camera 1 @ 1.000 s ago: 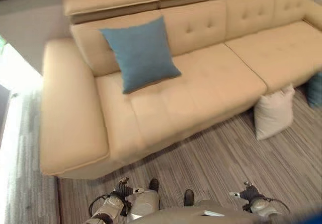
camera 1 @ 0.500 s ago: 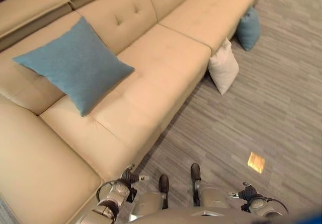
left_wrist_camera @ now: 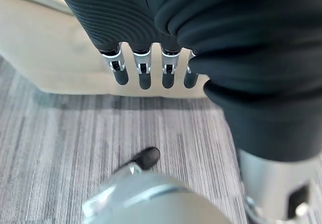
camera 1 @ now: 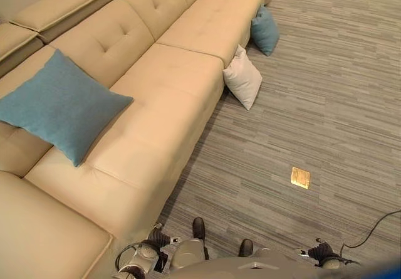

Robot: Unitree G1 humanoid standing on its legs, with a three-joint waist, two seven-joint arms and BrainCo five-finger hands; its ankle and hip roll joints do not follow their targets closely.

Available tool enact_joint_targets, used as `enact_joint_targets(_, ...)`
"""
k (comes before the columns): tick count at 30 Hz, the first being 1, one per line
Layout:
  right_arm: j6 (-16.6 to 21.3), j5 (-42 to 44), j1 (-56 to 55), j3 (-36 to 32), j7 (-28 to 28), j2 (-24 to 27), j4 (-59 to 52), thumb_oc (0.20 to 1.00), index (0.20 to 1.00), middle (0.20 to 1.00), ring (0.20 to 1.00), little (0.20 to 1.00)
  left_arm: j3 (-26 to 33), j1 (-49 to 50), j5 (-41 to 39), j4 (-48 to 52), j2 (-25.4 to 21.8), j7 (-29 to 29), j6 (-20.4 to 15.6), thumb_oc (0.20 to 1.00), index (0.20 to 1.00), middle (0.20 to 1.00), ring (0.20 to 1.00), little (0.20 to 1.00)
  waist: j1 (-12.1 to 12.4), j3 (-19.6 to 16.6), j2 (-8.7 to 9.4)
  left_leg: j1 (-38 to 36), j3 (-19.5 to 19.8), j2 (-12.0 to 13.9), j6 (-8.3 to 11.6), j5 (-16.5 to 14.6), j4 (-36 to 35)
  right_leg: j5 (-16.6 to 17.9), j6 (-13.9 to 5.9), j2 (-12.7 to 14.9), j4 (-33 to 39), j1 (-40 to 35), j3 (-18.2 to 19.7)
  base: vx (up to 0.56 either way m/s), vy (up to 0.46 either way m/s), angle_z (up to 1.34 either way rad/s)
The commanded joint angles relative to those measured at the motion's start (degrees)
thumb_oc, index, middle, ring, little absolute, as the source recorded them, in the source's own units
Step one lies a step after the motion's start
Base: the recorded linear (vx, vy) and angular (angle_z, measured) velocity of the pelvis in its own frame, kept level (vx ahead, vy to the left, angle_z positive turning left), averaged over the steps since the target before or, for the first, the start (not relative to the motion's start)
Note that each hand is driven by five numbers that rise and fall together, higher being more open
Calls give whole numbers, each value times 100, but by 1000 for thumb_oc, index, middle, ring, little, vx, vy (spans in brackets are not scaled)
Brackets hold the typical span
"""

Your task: Pick up all the scattered cushions and arrange them neatly on the sofa.

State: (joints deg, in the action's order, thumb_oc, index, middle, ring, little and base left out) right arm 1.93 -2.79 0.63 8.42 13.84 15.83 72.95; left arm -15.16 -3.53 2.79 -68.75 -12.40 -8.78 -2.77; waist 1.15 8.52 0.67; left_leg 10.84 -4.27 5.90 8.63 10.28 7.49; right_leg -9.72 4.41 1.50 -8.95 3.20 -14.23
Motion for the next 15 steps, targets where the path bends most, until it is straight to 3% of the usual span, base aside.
enact_joint_targets(1,28,296,317,103,146,259,-44,1000,1000,1000,1000,1000,-152,-285,-50,121,11,-17,-75,1000,1000,1000,1000,1000,-1,316,153,-238,-14,-367,-686,-1402,918,656,-842,242,717,-290,286,77,-63,-67)
enact_joint_targets(3,24,290,273,108,168,274,-35,1000,1000,1000,1000,1000,-195,-258,-63,95,43,-35,-68,1000,1000,1000,1000,1000,74,316,180,64,160,-620,-745,-1353,710,620,-858,123,844,-463,460,229,-100,-41)
enact_joint_targets(7,-1,308,257,137,225,299,-6,1000,1000,1000,1000,1000,-243,-258,-1,38,54,-27,-57,1000,1000,1000,1000,1000,240,346,144,450,374,-897,-715,-800,105,569,-850,-159,1074,-750,826,290,-42,-58)
enact_joint_targets(8,-15,302,251,186,230,298,-7,1000,1000,1000,1000,1000,-167,-222,-40,43,36,-30,-55,1000,1000,1000,1000,1000,399,280,145,557,475,-957,-728,-665,-161,456,-822,-327,1189,-936,1168,541,35,-175)
enact_joint_targets(11,-64,168,237,236,191,238,22,1000,1000,1000,1000,1000,-69,-105,-34,59,-13,-49,-32,1000,1000,1000,1000,1000,542,65,275,436,461,-1032,-930,-893,-7,232,-876,-185,891,-1037,1427,528,137,-163)
enact_joint_targets(13,-80,113,283,211,131,241,-9,1000,1000,1000,1000,1000,-43,-80,-43,178,-77,-32,-26,1000,1000,1000,1000,1000,596,54,276,155,275,-1027,-1105,-1158,3,341,-1158,-57,-175,-687,1422,308,142,-89)
enact_joint_targets(14,-88,104,352,202,110,265,-38,1000,1000,1000,1000,1000,-29,-101,-62,241,-98,-31,-23,1000,1000,1000,1000,1000,546,104,243,48,227,-1017,-1171,-1239,2,568,-1373,1,-743,-404,1367,131,69,-64)
enact_joint_targets(15,-89,104,354,202,110,266,-37,1000,1000,1000,1000,1000,-29,-102,-62,241,-97,-31,-22,1000,1000,1000,1000,1000,551,90,236,65,225,-1005,-1167,-1227,-5,585,-1370,-10,-734,-385,1371,132,77,-43)
